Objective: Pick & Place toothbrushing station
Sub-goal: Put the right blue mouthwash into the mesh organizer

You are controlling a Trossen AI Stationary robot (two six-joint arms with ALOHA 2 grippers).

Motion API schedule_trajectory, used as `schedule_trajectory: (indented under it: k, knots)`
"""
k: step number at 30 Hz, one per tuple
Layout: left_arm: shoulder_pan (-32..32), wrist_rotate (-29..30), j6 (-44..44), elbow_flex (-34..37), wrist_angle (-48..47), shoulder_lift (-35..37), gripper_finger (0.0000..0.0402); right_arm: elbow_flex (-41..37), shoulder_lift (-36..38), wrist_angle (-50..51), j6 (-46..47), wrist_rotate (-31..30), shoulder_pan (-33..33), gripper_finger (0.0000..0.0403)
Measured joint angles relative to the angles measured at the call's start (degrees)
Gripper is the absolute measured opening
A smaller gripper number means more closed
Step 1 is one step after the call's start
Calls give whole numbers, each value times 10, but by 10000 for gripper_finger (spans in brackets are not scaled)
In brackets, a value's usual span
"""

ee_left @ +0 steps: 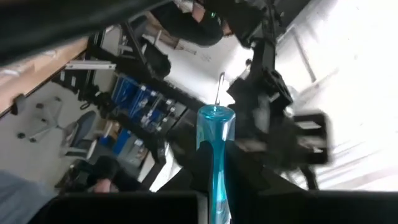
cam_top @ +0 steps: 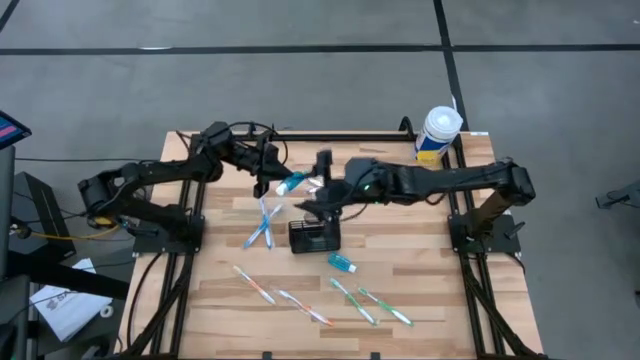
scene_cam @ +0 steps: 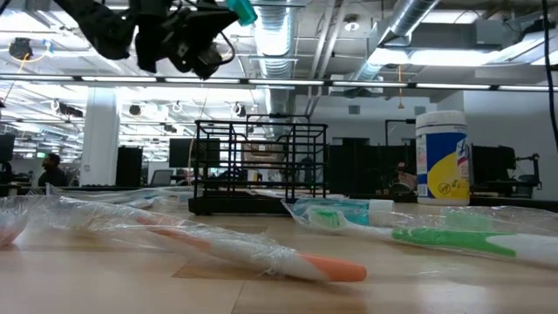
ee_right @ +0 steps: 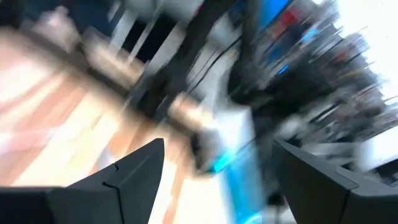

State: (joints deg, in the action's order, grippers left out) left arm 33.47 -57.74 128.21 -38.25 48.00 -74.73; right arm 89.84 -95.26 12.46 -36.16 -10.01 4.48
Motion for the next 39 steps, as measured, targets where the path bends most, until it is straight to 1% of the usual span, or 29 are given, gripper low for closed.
schedule_trajectory:
  k: [3, 5, 8, 9, 11, 13, 21, 25, 27, 30, 39]
  knots:
    - [0, -10, -12, -13, 0, -17, 13, 20, -25, -6, 0, -5, 0, 285]
    - [-1, -7, -18, -22, 6, -27, 12, 31, -27, 7, 0, -9, 0, 285]
    - [-1, -11, -19, -28, 12, -34, 13, 47, -31, -3, 1, -20, -1, 283]
    - [-2, -10, -19, -28, 12, -34, 13, 48, -33, 4, 1, -31, -3, 281]
    - [-4, -12, -19, -28, 14, -34, 12, 49, -36, 11, 1, -34, -4, 269]
    - [-4, -12, -19, -28, 15, -34, 12, 51, -35, 8, 1, -35, -6, 250]
    - [-4, -10, -18, -28, 20, -33, 12, 52, -34, 9, 1, -33, -9, 148]
    - [-4, -10, -18, -28, 21, -33, 12, 52, -34, 11, 1, -2, -12, 116]
    - [-4, -10, -18, -28, 21, -33, 12, 52, -34, 13, 1, 3, -13, 113]
    - [-4, -10, -18, -28, 21, -33, 12, 52, -34, 21, 2, 10, -13, 123]
    - [-4, -5, -15, -28, 22, -33, 12, 52, -34, 34, 6, 11, -17, 191]
